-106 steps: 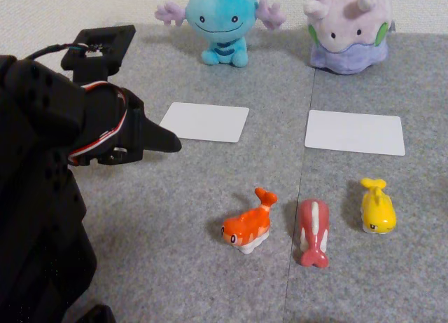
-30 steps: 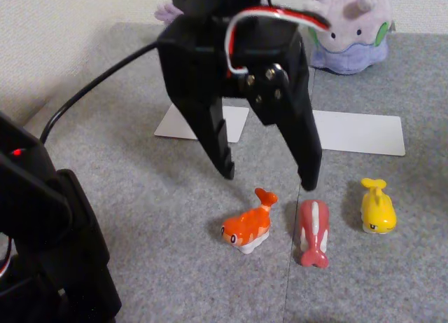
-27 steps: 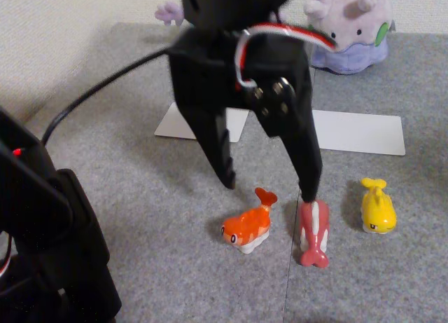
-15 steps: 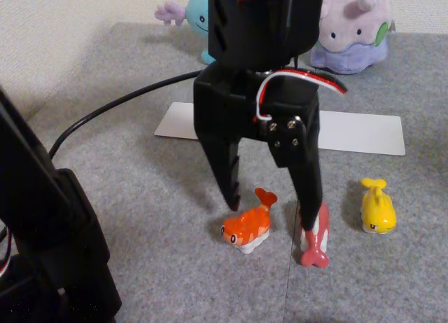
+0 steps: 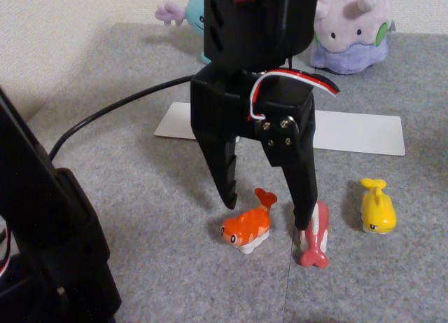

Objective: Wooper wants to eat egg sudhi, and Goomy wants to eat shrimp sushi

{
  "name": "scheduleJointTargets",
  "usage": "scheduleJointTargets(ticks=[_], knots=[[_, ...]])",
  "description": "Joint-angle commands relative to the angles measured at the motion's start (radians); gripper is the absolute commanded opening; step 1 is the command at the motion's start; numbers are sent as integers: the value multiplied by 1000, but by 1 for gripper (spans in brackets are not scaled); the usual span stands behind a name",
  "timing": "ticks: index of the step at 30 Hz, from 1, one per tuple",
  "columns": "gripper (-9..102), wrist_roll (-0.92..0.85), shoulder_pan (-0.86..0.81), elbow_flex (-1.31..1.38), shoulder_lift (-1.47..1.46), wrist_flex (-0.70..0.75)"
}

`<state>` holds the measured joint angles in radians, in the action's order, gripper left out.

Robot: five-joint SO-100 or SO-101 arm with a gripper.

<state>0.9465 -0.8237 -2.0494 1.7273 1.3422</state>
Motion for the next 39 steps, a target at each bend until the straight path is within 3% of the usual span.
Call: scheduleJointTargets(ticks=[1, 8, 17, 28, 32, 39], knots=[[27, 17, 5, 25, 3, -3], [27, 32, 41, -8, 3, -14], [27, 78, 112, -213, 17, -213], [27, 78, 106, -204, 21, -207], [28, 80, 101, -141, 61, -129], [28, 80, 87, 167, 109, 196]])
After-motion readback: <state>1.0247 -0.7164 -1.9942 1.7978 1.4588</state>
